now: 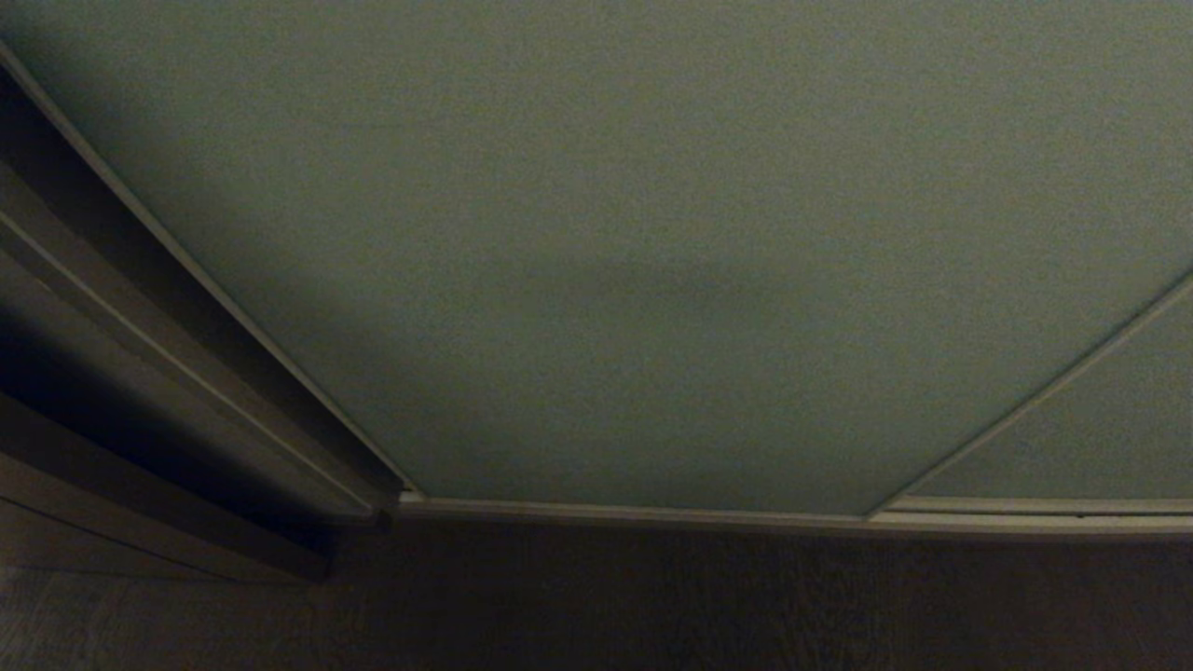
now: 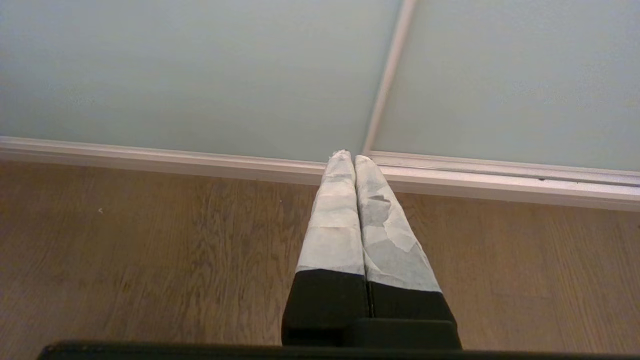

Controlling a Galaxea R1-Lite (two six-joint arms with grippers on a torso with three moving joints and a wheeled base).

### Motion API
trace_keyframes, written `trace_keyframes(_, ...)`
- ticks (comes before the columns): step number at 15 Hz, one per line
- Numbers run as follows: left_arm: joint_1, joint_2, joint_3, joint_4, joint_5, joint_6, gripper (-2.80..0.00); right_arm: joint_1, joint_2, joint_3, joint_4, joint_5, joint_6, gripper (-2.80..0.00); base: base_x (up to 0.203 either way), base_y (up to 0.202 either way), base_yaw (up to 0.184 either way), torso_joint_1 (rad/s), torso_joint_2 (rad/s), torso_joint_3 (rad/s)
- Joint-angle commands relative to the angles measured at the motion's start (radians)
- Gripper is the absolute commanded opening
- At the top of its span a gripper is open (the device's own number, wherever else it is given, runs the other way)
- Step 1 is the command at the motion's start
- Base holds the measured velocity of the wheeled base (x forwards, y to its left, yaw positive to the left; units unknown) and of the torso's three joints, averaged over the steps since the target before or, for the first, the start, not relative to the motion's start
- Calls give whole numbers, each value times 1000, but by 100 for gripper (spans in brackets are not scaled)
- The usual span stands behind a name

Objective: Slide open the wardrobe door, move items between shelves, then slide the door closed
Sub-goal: Open the door

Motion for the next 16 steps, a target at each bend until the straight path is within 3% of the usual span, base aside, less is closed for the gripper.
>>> trace_keyframes(1,-4,-27,-3,20,-11,0,-280,0,2,2,0,0,0,-280,0,0,0,0,0,0)
trace_keyframes(5,-4,-86,-13,124,-68,1,-280,0,2,2,0,0,0,-280,0,0,0,0,0,0)
trace_keyframes(9,-2,-166,6,175,-57,2,-280,0,2,2,0,0,0,-280,0,0,0,0,0,0)
trace_keyframes(16,-12,-20,-159,297,-77,0,-280,0,2,2,0,0,0,-280,0,0,0,0,0,0)
